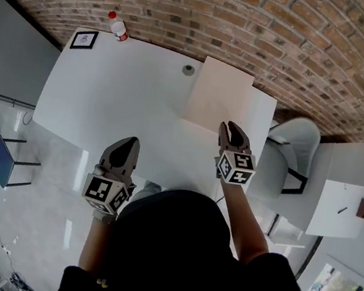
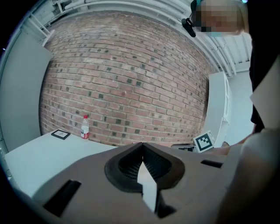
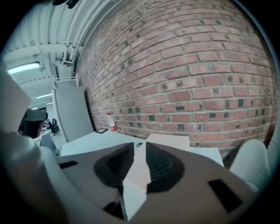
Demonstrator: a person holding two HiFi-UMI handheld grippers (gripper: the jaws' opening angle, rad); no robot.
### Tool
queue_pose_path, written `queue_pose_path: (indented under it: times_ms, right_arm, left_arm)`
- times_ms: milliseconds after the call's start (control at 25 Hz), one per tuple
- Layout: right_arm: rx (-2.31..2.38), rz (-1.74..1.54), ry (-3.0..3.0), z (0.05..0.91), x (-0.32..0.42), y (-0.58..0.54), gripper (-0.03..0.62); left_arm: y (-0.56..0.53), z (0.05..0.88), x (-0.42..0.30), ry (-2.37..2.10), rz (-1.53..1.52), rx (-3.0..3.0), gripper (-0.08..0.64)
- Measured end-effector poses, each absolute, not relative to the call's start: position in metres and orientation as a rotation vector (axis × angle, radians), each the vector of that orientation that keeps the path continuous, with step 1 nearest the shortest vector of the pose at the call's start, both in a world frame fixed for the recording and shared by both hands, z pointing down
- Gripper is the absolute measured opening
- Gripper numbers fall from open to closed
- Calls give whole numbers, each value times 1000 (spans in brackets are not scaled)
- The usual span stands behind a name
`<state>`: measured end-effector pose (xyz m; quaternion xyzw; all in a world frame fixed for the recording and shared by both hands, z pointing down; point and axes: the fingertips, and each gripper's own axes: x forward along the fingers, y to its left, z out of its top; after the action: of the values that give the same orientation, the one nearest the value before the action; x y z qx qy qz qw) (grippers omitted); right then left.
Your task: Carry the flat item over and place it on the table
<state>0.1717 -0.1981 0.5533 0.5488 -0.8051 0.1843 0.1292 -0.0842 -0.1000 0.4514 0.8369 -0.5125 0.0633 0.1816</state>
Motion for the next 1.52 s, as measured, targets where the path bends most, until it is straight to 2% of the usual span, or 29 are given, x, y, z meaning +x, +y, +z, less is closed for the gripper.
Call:
queue_pose_path:
  times_ms: [120, 280, 760, 1520]
  right_arm:
    - [1520, 446, -2421, 520, 147, -191, 41]
    - [1372, 367, -2536, 482, 112, -177, 19]
    - [980, 263, -2825, 396, 34, -127, 11]
    - [1011, 249, -2866, 383, 22, -110, 11]
  left_arm:
    - [-102, 445, -89, -1455, 154, 2381, 3]
    - [-103, 434, -92, -1471, 130, 2409, 3]
    - [-106, 395, -95, -1462, 101, 2510, 3]
    - [-94, 369, -93, -1390, 47, 2593, 3]
